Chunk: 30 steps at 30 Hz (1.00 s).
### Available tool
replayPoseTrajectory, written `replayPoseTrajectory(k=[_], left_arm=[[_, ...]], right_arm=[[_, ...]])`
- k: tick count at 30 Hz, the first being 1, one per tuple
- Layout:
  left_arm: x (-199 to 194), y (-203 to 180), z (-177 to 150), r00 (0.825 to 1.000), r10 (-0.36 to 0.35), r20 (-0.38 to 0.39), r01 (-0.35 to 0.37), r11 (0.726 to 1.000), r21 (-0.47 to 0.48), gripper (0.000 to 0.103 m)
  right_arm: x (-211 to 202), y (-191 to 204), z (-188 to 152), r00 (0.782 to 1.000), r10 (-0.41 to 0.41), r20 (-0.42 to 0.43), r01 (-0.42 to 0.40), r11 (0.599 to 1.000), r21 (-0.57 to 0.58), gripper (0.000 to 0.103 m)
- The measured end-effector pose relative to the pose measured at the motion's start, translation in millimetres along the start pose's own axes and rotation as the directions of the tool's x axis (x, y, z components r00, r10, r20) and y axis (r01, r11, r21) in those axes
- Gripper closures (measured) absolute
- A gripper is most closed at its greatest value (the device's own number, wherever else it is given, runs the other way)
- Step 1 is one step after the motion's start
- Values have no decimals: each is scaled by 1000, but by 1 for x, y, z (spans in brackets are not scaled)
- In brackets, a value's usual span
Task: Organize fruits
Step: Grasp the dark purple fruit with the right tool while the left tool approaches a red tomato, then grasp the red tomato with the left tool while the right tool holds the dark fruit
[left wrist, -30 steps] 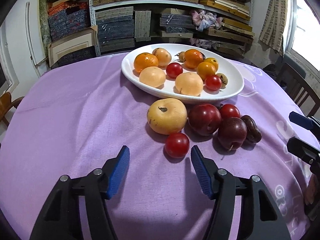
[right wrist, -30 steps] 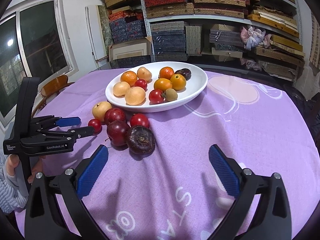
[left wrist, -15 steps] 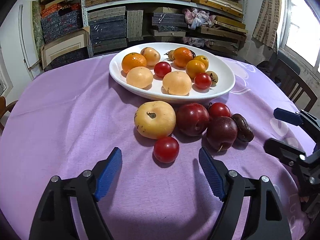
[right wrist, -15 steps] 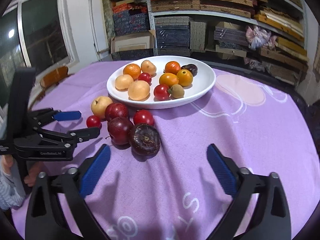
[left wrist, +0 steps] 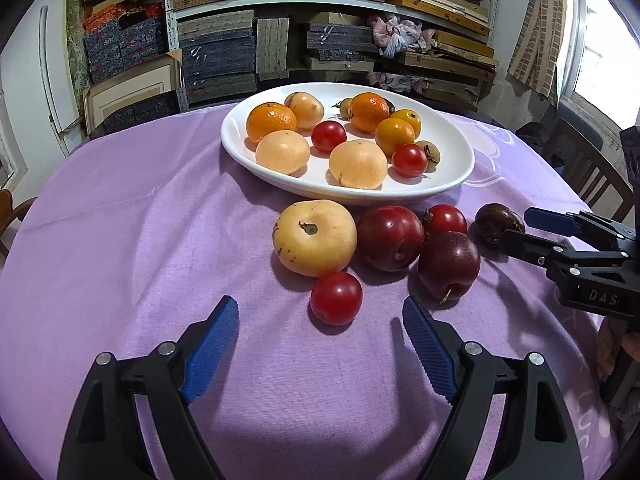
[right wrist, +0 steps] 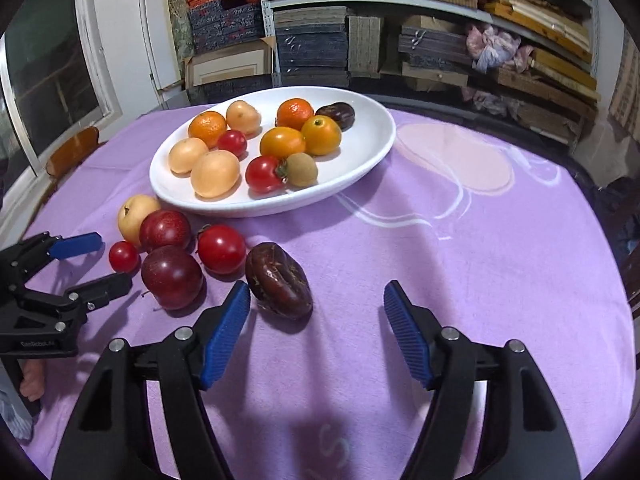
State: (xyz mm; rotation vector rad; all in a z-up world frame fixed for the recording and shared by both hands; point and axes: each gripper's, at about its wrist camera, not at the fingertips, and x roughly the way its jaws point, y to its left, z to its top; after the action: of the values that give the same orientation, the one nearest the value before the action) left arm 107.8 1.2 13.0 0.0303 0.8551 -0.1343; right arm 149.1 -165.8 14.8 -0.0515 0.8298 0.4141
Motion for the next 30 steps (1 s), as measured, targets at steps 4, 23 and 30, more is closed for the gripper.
replayPoseTrajectory(k=[4, 23, 30], left_arm=[[1, -5, -1, 1000, 8, 1, -8, 1000, 28, 18], [11, -10, 4, 997, -77, -28, 77, 997, 5, 18], [7, 2, 3, 997, -73, 2, 73, 994, -75, 25]], right_arm=[[4, 10, 3, 999, 46, -14, -47, 998, -35, 54], [5, -1, 13, 994, 109, 7, -109, 994, 8, 80], [-1, -9, 7, 991, 133, 12, -134, 990, 38, 80]])
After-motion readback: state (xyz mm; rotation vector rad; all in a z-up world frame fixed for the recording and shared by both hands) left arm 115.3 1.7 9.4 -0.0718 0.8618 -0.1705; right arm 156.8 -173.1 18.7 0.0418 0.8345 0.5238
